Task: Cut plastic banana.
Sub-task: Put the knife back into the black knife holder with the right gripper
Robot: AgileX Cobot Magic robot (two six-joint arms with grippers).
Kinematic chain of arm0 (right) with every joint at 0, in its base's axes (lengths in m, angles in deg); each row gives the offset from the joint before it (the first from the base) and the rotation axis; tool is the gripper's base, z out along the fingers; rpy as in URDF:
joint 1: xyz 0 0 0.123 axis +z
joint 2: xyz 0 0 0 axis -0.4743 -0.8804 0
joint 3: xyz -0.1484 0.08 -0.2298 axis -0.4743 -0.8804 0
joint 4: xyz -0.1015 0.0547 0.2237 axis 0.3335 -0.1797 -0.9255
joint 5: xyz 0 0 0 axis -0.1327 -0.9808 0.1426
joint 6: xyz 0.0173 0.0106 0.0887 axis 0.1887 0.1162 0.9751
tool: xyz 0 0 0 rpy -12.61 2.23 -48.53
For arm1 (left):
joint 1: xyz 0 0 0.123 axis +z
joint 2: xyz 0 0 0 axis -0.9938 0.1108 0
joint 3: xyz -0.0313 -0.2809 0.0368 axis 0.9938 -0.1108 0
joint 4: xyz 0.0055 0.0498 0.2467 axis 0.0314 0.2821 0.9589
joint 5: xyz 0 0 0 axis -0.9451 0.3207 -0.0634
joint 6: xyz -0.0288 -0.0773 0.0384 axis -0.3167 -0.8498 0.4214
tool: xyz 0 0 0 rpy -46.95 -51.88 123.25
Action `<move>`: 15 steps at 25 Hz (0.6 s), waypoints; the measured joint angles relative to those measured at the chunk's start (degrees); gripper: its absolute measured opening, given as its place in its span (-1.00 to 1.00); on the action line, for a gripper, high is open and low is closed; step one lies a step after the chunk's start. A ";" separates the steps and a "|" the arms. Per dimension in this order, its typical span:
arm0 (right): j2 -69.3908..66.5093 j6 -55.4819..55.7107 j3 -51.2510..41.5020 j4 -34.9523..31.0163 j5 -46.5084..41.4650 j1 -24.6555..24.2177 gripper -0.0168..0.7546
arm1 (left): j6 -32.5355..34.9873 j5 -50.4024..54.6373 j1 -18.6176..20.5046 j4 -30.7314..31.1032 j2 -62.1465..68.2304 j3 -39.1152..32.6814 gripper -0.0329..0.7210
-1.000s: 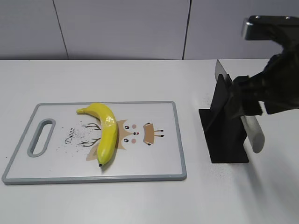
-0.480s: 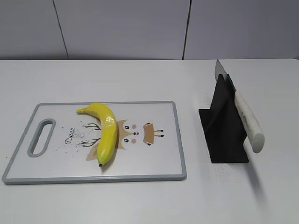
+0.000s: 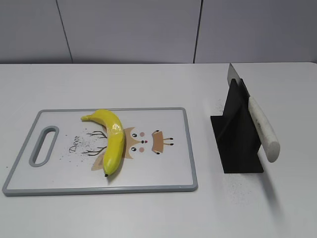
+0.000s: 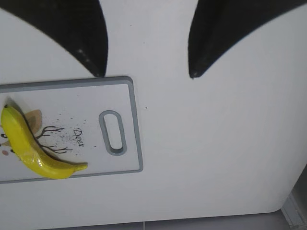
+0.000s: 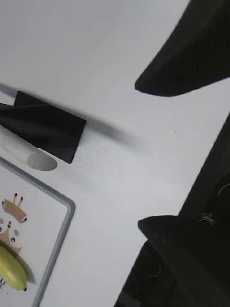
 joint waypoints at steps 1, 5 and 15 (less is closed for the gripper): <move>1.69 -0.07 0.00 0.06 -0.14 0.00 0.56 | 0.00 0.00 0.00 0.00 0.00 0.00 0.46; 7.75 -0.31 0.00 0.58 -0.14 0.00 0.56 | 0.00 0.00 0.00 0.00 0.00 0.00 0.46; 13.38 -0.42 0.00 0.67 -0.19 -2.29 0.55 | 0.00 0.00 0.00 -0.06 0.00 0.00 0.46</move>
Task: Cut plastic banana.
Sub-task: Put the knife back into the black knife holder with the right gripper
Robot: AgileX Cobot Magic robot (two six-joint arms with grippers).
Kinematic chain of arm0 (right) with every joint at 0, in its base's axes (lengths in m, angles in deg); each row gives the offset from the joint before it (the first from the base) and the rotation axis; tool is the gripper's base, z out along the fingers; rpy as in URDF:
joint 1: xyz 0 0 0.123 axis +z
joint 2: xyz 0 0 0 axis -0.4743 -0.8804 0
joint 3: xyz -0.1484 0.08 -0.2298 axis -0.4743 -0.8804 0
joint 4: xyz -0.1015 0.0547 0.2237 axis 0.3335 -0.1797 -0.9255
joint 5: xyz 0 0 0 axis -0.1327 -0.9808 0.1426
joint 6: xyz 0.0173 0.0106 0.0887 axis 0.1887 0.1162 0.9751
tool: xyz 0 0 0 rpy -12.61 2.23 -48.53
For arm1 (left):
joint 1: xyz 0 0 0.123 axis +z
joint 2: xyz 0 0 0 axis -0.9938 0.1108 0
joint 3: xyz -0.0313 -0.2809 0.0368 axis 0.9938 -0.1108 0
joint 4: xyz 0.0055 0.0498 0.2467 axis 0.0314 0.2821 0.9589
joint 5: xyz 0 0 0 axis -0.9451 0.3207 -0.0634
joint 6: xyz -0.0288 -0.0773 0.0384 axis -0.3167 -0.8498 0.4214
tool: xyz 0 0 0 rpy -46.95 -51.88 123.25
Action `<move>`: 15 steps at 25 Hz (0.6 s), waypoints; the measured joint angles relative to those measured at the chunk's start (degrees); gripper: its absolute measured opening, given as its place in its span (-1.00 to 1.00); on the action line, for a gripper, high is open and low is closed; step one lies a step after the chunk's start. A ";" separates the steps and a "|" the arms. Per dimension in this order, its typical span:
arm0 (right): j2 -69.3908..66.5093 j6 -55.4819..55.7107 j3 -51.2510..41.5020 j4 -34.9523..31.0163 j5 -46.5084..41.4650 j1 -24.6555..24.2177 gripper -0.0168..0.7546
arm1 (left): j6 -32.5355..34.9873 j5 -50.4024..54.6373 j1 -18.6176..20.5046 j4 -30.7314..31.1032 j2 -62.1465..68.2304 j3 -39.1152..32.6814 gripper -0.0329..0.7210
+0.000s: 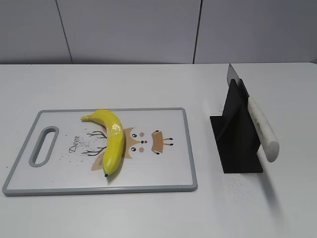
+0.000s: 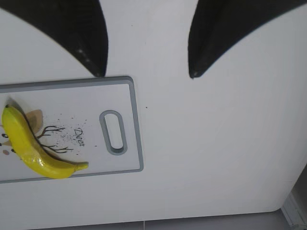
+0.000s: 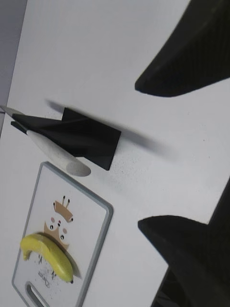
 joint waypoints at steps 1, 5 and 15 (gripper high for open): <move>0.00 -0.02 0.00 0.00 0.00 -1.61 0.55 | 0.00 0.00 0.00 0.00 0.00 0.00 0.46; 0.00 -0.06 0.00 0.00 0.00 -9.85 0.55 | 0.00 0.00 0.00 0.00 0.00 0.00 0.46; 0.00 -0.06 0.00 0.00 0.00 -23.52 0.55 | -0.05 0.00 0.00 0.00 0.00 0.00 0.46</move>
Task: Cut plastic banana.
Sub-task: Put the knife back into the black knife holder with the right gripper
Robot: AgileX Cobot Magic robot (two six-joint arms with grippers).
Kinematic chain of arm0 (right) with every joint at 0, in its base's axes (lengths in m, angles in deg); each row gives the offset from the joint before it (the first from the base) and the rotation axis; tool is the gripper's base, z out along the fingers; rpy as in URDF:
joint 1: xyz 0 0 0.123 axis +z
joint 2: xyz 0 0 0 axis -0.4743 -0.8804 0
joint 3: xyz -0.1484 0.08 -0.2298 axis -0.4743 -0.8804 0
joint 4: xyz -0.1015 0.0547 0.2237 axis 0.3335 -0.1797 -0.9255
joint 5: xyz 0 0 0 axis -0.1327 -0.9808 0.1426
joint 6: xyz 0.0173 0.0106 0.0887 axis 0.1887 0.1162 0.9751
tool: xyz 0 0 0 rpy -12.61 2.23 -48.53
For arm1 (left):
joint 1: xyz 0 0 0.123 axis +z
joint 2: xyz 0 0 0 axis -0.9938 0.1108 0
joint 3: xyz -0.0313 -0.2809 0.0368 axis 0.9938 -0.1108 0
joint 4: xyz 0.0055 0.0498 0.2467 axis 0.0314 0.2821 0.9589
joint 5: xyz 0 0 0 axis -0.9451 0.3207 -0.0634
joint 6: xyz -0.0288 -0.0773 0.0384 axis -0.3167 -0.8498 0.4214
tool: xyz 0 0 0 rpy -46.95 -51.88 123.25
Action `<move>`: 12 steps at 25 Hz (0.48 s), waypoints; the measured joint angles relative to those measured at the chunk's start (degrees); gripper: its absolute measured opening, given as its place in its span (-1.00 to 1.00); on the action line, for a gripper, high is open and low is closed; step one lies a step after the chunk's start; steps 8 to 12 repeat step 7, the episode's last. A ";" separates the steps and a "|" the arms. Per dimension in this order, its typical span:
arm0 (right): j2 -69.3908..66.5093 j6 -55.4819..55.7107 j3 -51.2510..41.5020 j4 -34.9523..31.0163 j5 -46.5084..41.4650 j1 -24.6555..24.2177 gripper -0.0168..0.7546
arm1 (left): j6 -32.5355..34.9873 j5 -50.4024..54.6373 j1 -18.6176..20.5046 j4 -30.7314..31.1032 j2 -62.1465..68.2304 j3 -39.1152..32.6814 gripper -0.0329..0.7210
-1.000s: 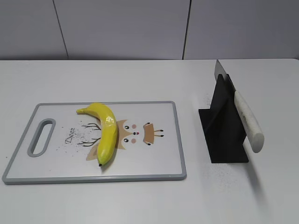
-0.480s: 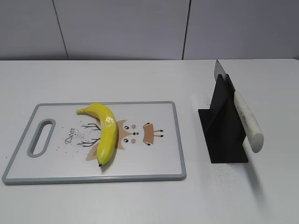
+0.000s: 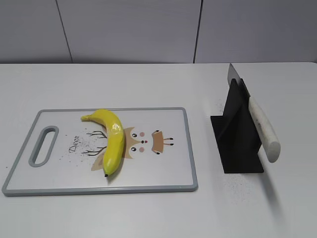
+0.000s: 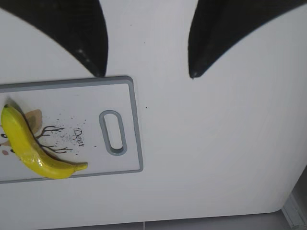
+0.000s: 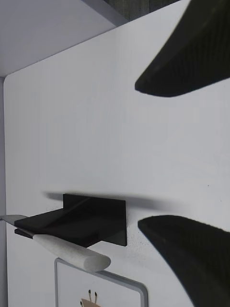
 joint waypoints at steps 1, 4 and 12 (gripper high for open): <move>0.00 0.00 0.00 0.00 0.00 0.00 0.55 | 0.00 0.00 0.00 0.00 0.00 0.00 0.46; 0.00 0.00 0.00 0.00 0.00 -0.11 0.55 | 0.00 0.00 0.00 0.00 0.00 0.00 0.46; 0.00 0.00 0.00 0.00 0.00 -0.10 0.54 | 0.00 0.00 0.00 0.00 0.00 0.00 0.46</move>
